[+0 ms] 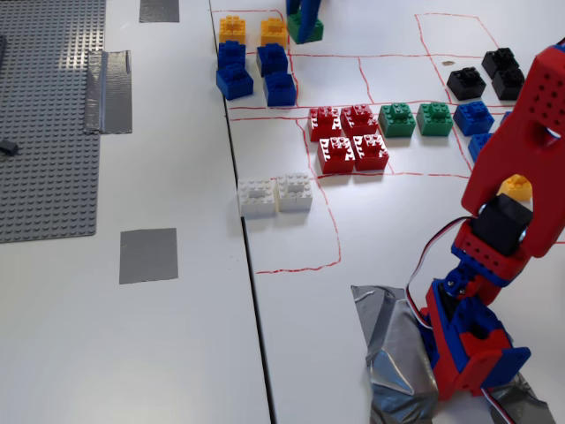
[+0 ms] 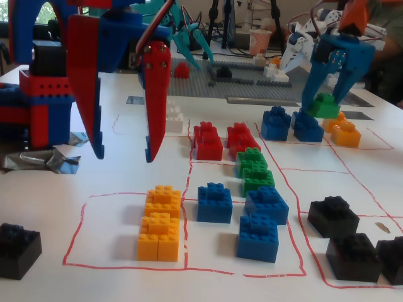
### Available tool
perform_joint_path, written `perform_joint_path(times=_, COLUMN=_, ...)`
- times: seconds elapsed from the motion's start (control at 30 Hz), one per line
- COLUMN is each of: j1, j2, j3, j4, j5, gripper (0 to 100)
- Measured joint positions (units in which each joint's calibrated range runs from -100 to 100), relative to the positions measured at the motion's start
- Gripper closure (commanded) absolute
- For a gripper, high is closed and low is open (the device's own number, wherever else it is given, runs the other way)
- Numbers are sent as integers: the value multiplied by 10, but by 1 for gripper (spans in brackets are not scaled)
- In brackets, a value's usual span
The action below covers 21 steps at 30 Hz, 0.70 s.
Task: Grab the block and put it in the grey marker
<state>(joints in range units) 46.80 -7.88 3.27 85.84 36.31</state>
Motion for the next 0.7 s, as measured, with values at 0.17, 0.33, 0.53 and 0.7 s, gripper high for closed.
perform_joint_path(times=0.17, j1=4, j2=35, j3=-25, j4=-7, j5=0, gripper=73)
perform_joint_path(times=0.33, j1=8, j2=62, j3=-49, j4=-8, j5=-1, gripper=75)
perform_joint_path(times=0.53, j1=8, j2=91, j3=-55, j4=-12, j5=-23, gripper=66)
perform_joint_path(times=0.7, j1=8, j2=104, j3=-55, j4=-20, j5=-36, gripper=66)
